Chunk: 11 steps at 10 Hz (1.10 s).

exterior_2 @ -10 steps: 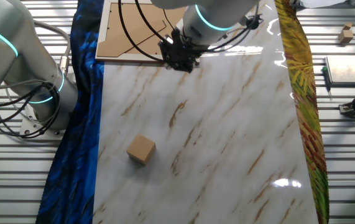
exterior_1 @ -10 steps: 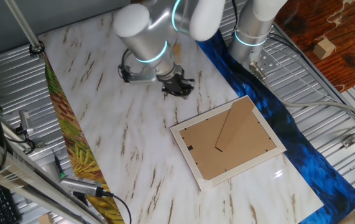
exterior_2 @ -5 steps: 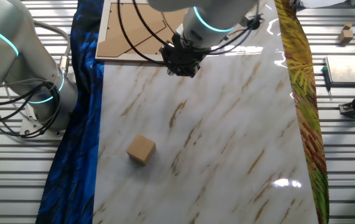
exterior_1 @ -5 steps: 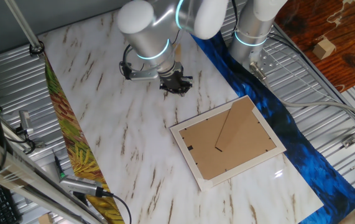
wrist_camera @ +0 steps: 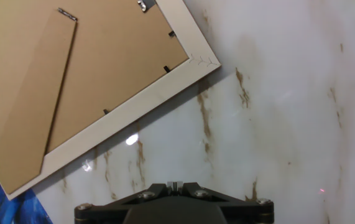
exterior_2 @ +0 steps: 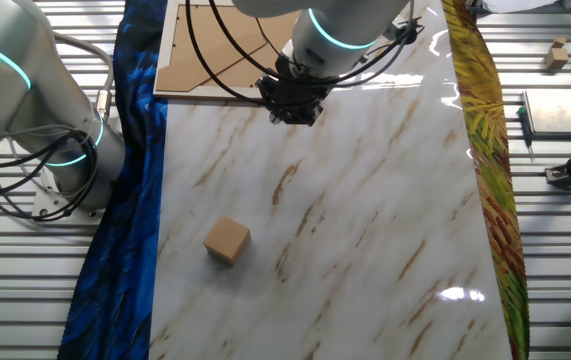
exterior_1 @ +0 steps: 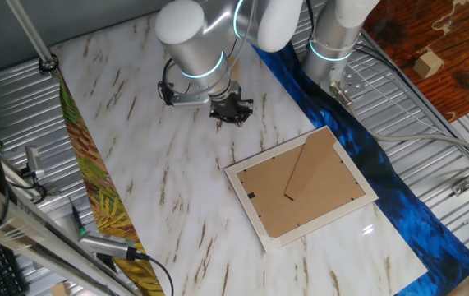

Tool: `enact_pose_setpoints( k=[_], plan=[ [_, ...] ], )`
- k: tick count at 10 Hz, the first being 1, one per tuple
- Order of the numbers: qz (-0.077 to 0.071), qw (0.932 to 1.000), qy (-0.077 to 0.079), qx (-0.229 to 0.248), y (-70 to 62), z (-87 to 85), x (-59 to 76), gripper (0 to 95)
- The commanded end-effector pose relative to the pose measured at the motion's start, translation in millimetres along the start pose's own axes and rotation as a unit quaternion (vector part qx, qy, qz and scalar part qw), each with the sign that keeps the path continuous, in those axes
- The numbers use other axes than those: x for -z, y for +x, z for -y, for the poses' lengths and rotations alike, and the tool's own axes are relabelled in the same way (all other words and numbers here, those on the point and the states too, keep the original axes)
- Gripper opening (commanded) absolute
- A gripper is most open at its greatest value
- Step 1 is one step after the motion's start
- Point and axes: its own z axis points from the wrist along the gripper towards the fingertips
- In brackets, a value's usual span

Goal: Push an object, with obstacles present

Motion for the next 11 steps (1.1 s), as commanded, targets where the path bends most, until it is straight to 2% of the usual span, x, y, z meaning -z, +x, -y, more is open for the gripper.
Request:
enact_pose_setpoints(
  k=[1,11],
  plan=[
    [0.001,1.0,-0.001,0.002,0.6,-0.8,0.7,0.0],
    [0.001,0.9999,-0.002,0.013,0.0,-1.5,0.9,0.0]
  ],
)
